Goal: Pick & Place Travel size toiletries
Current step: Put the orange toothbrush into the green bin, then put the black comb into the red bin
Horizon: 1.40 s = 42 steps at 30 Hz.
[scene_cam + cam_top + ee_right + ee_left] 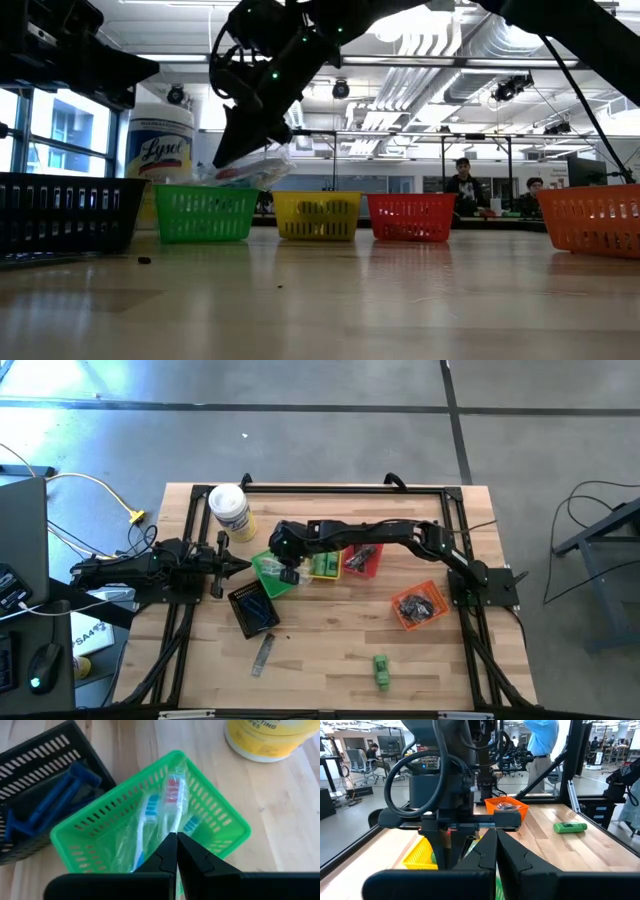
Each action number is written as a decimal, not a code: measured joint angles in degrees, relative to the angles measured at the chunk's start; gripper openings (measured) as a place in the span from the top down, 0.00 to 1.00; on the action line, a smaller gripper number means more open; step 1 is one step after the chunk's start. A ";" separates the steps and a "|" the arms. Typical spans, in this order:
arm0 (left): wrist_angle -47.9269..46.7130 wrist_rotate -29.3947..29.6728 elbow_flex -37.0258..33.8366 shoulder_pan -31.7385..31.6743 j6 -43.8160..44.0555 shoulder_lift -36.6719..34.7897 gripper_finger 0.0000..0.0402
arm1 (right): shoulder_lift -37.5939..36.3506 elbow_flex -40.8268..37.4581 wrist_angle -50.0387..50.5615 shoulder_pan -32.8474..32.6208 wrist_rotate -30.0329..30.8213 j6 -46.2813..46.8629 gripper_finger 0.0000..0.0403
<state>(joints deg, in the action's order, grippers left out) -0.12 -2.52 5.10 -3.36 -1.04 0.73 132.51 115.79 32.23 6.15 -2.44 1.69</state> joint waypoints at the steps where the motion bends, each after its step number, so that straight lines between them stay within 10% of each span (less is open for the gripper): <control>1: 0.00 0.00 0.00 0.00 0.04 0.00 1.00 | 0.22 0.00 -0.25 0.00 0.30 -0.03 1.00; 8: -1.01 0.00 0.00 0.00 0.04 -0.02 1.00 | 0.59 0.00 -0.46 0.02 -0.65 -0.04 0.97; 23: -1.33 0.00 0.00 0.00 -0.02 -0.02 1.00 | 0.59 0.00 -2.98 -0.17 -0.93 2.75 0.54; 42: -2.95 0.09 -0.02 0.00 1.13 -0.02 1.00 | -11.62 0.02 -2.70 -0.21 -9.44 3.16 0.53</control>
<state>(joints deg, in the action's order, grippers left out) -3.07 -2.44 5.08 -3.36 0.09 0.71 120.88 115.81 29.52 5.94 -11.89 4.85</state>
